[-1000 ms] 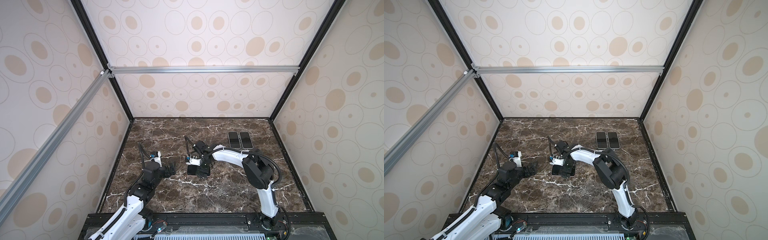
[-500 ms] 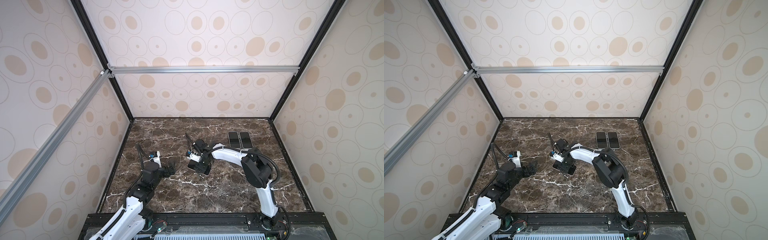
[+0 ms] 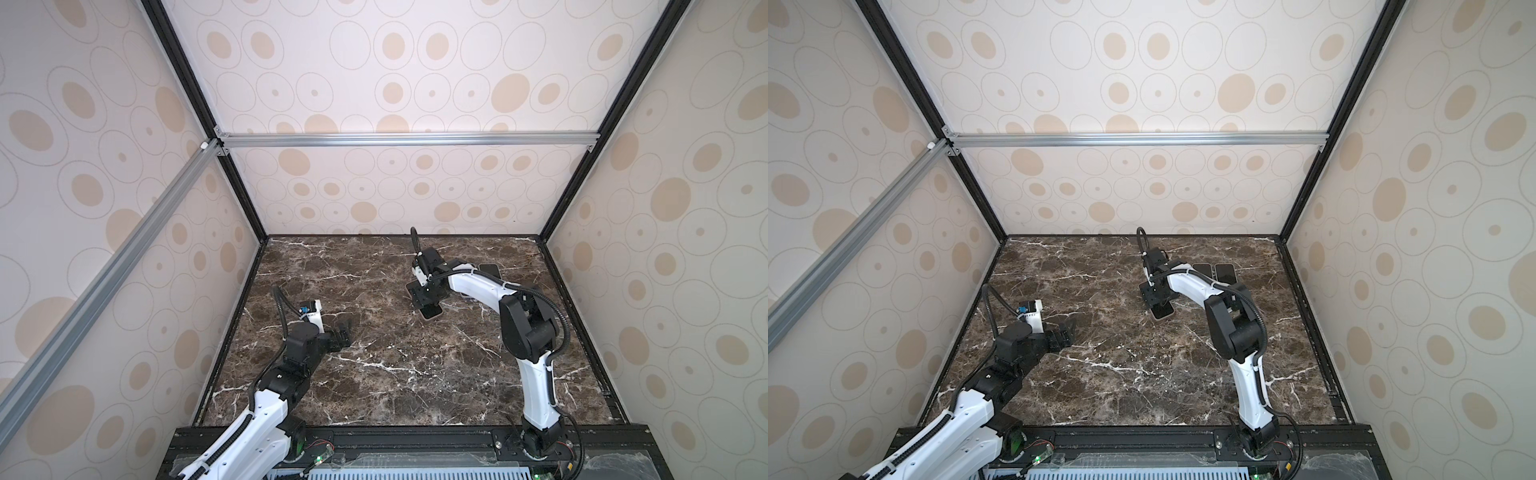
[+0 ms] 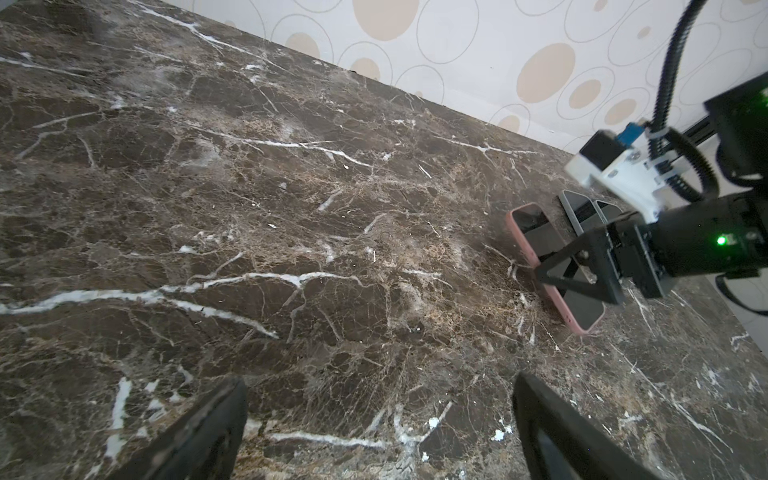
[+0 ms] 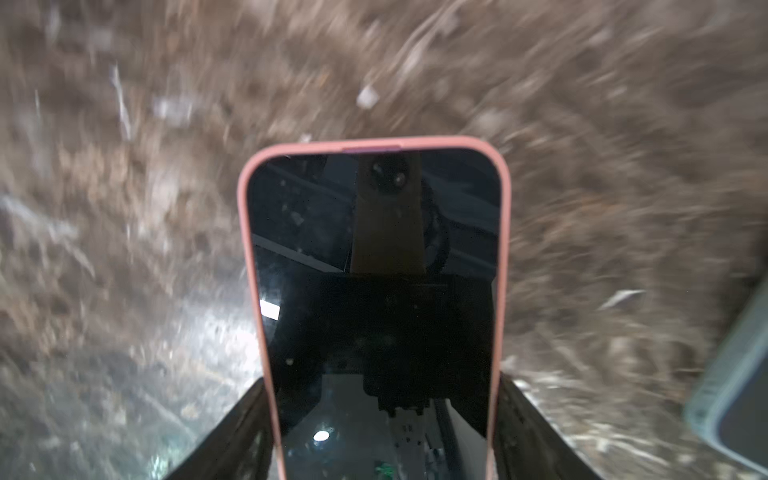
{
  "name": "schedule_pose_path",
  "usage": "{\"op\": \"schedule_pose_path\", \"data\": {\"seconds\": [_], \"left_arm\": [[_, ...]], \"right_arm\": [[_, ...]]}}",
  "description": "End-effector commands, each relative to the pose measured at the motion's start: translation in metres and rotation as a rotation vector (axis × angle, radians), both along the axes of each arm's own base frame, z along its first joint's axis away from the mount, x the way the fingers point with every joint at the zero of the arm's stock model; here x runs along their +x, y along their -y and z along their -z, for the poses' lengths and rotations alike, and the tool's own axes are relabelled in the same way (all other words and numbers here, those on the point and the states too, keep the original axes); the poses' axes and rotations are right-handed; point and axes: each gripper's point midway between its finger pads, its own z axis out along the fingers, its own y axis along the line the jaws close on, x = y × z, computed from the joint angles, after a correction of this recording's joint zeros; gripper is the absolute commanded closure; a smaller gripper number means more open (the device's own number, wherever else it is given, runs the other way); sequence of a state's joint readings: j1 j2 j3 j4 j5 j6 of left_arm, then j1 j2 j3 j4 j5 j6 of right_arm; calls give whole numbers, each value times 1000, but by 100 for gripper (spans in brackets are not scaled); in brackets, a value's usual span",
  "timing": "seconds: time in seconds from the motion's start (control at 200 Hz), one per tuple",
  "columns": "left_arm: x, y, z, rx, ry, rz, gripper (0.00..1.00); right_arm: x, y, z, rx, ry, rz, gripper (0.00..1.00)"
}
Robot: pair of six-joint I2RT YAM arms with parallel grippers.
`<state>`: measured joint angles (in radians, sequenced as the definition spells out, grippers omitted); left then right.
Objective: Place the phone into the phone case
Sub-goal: 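Carry the cased phone with the right gripper beside the blue-cased phones and lower it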
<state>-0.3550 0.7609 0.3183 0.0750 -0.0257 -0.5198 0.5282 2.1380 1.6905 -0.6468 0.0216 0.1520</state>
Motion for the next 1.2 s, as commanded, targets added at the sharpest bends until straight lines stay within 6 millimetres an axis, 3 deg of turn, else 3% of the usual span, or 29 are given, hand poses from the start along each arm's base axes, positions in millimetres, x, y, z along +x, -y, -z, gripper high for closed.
{"op": "schedule_pose_path", "data": {"seconds": [0.0,0.315,0.515,0.925,1.195], "left_arm": [[10,-1,-24,8,72,-5,0],[12,0,-19,18,57,-1,0],[15,2,-23,15,59,4,0],[21,6,-22,4,50,11,0],[23,8,-23,-15,58,14,0]], "right_arm": [[17,8,0,22,-11,142,68],[55,40,9,37,14,350,68],[71,58,19,13,3,385,67],[84,77,36,8,-9,424,61],[86,84,41,-14,-16,423,45]]}}
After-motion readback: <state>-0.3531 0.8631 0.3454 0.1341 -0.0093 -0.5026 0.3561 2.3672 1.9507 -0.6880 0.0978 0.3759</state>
